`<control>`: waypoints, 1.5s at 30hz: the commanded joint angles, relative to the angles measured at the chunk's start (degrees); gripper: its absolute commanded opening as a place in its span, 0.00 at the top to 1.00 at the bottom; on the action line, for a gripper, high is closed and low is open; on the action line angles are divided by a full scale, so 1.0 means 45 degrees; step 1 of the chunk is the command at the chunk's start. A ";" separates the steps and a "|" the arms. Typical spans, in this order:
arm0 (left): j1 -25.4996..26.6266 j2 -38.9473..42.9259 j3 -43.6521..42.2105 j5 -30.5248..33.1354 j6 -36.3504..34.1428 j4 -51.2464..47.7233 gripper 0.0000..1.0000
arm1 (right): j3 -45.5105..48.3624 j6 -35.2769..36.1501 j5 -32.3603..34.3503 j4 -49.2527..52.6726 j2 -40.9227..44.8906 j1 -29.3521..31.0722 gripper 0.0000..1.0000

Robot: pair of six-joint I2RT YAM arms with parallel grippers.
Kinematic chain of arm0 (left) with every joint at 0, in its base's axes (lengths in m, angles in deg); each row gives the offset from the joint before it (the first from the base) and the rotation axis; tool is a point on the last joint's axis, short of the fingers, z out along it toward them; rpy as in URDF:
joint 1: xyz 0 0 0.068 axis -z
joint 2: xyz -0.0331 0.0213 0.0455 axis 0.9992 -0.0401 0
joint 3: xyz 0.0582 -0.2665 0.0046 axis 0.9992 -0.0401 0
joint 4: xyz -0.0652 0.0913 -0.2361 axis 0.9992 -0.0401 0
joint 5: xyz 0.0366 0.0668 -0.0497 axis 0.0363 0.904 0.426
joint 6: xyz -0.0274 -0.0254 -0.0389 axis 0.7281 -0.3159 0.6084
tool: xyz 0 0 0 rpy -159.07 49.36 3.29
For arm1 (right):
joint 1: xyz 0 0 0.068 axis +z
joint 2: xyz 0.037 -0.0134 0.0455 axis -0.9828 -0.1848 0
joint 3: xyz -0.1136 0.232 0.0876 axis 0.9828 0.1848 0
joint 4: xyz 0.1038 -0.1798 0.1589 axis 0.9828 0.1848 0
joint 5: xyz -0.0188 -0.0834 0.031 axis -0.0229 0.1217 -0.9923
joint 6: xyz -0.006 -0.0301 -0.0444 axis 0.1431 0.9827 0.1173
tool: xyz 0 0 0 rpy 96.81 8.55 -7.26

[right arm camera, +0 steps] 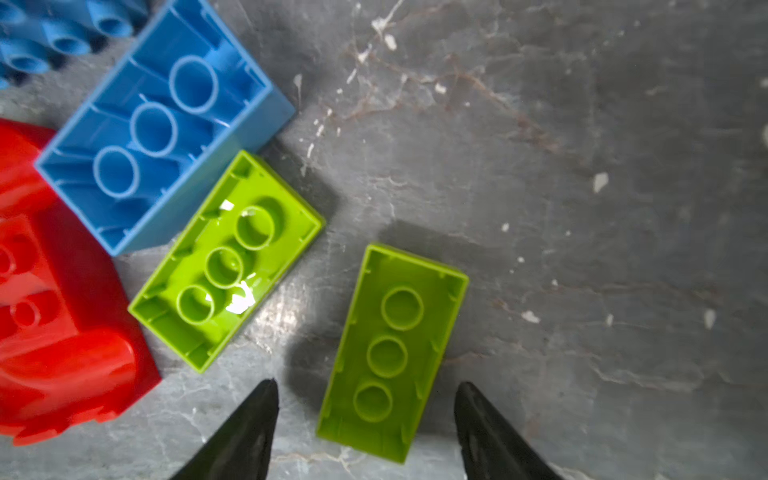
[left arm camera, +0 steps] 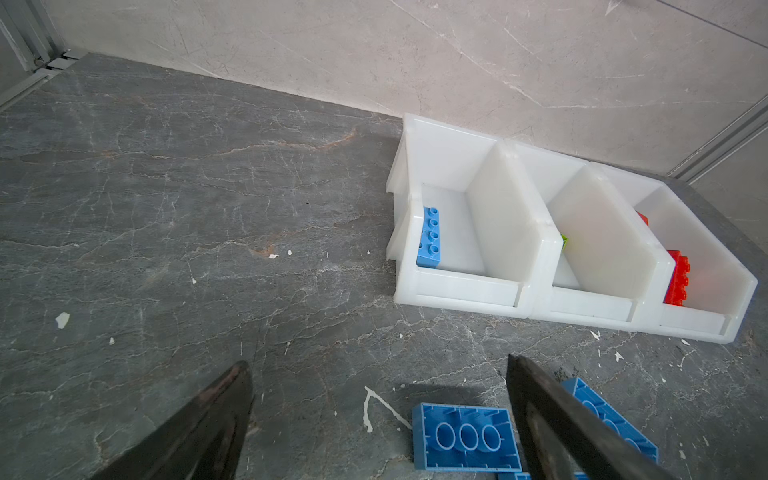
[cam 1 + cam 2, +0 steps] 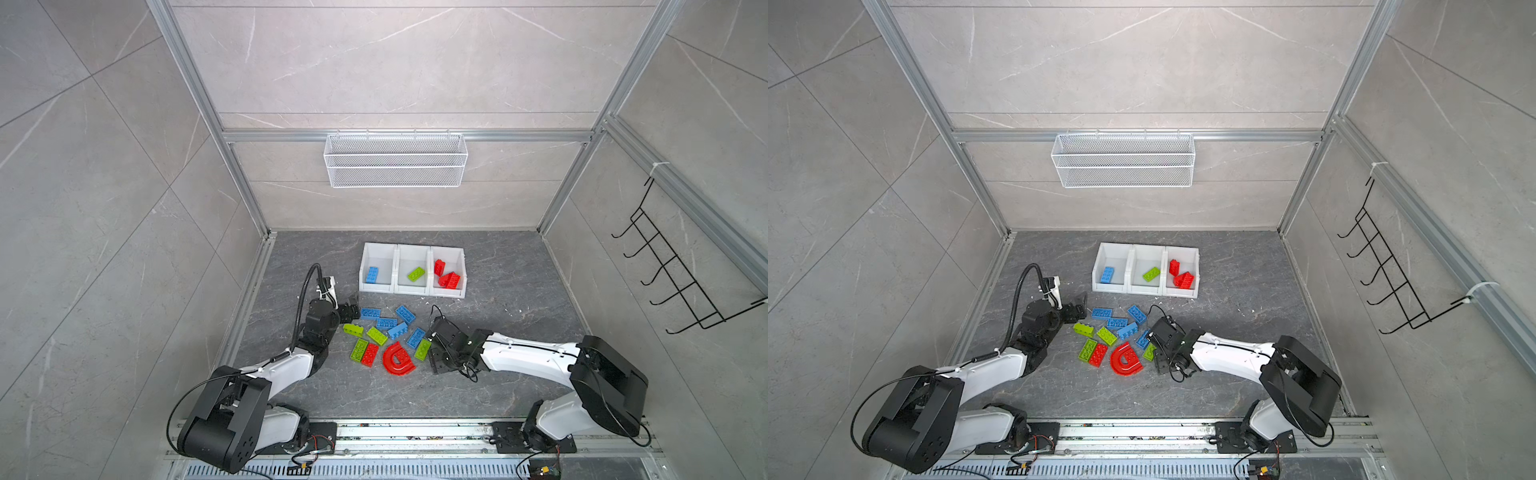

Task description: Sort the legos into containers by color

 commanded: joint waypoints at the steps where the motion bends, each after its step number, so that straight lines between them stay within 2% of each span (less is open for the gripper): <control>1: 0.0058 0.0020 0.0295 -0.0018 -0.0177 0.0444 0.03 | -0.0400 0.0274 0.0164 -0.0032 -0.0193 0.0034 0.31; 9: 0.0058 0.0170 0.0246 0.0006 -0.0274 0.0360 0.03 | -0.0009 0.0375 0.0527 0.0125 -0.0090 0.0034 0.42; 14: 0.0064 0.0236 0.0201 0.0224 -0.0352 0.0328 0.03 | 0.0172 0.0436 0.0730 0.0492 -0.0263 0.0034 0.54; 22: 0.0065 0.0224 0.0204 0.0171 -0.0285 0.0335 0.03 | 0.0555 0.0362 0.0899 0.0669 0.1270 0.0033 0.68; 28: 0.0052 0.0239 0.0178 0.0183 -0.0254 0.0390 0.03 | -0.0784 0.1505 0.0142 0.0373 0.2106 -0.0401 0.73; 34: 0.0065 0.0022 0.0228 -0.0022 -0.0127 0.0518 0.03 | -0.3757 0.2971 -0.1688 -0.0338 0.0046 -0.2107 0.76; 37: 0.0065 0.0054 0.0228 -0.0100 -0.0212 0.0490 0.03 | -0.5924 0.3840 -0.1890 -0.0439 -0.1610 -0.2629 0.76; 45: 0.0065 0.0175 0.0051 0.0104 -0.0107 0.0610 0.03 | -1.0346 0.4243 -0.2814 -0.0716 -0.5777 -0.4001 0.77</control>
